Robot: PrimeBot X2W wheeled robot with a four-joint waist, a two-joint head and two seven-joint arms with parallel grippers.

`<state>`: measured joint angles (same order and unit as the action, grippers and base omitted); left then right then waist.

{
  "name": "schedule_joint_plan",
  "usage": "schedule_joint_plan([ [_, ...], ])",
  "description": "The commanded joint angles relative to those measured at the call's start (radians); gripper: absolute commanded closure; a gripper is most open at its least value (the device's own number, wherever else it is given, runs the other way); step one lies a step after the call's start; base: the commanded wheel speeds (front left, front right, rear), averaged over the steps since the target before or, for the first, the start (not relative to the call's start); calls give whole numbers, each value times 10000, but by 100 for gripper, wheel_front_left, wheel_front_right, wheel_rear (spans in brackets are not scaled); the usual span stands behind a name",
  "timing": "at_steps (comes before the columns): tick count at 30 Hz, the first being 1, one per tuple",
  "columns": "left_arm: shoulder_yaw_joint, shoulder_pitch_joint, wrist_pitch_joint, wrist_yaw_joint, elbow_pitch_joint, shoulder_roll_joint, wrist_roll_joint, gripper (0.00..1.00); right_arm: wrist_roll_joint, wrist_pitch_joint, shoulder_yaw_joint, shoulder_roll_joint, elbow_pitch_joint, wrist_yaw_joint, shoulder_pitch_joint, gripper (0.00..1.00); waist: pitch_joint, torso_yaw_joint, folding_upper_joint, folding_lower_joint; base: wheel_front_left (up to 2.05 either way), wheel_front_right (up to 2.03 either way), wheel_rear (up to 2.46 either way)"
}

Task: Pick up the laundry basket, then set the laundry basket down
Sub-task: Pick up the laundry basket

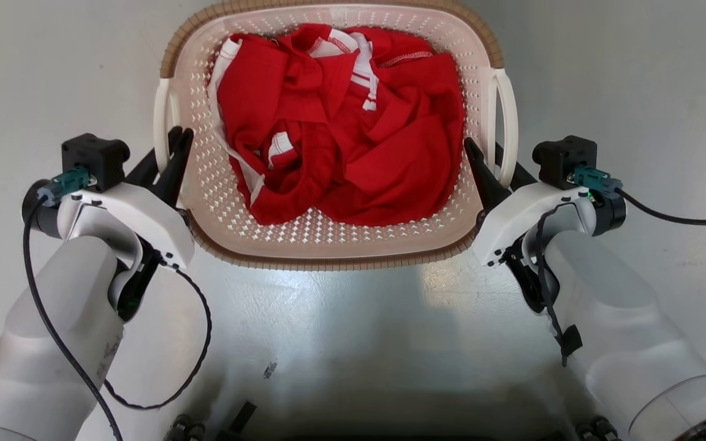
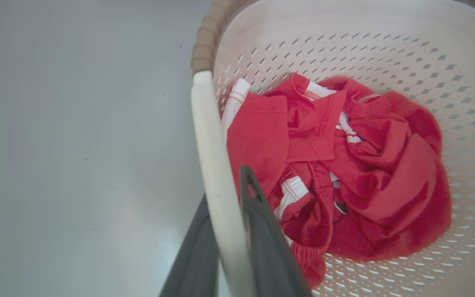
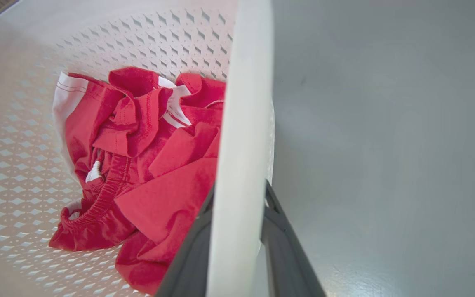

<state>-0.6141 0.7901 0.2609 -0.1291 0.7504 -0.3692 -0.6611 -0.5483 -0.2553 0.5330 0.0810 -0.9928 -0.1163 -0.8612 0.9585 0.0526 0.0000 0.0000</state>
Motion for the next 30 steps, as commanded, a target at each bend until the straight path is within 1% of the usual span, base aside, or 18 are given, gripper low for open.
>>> schedule_joint_plan([
  [1, 192, -82, 9, -16, 26, -457, 9, 100, -65, -65, 316, -308, 192, -144, 620, 100, -95, -34, 0, 0, 0, 0, 0],
  [12, -389, -263, 9, -16, 927, -355, 40, 100, -1128, -65, 1326, -308, -57, -144, 1136, 100, -1084, -231, 0, 0, 0, 0, 0],
  [17, -733, -438, 9, -16, 1402, -201, 106, 100, -1991, -65, 1952, -308, -321, -144, 1441, 100, -1774, -317, 0, 0, 0, 0, 0],
  [23, -1288, -815, 9, -16, 2219, 205, 22, 100, -2821, -65, 2801, -308, -885, -144, 1815, 100, -2974, -399, 0, 0, 0, 0, 0],
  [30, -2057, -1250, -111, -16, 3380, 904, -269, 100, -3867, 296, 3773, -308, -1500, -144, 2259, 100, -4757, -587, 0, 0, 0, 0, 0],
])
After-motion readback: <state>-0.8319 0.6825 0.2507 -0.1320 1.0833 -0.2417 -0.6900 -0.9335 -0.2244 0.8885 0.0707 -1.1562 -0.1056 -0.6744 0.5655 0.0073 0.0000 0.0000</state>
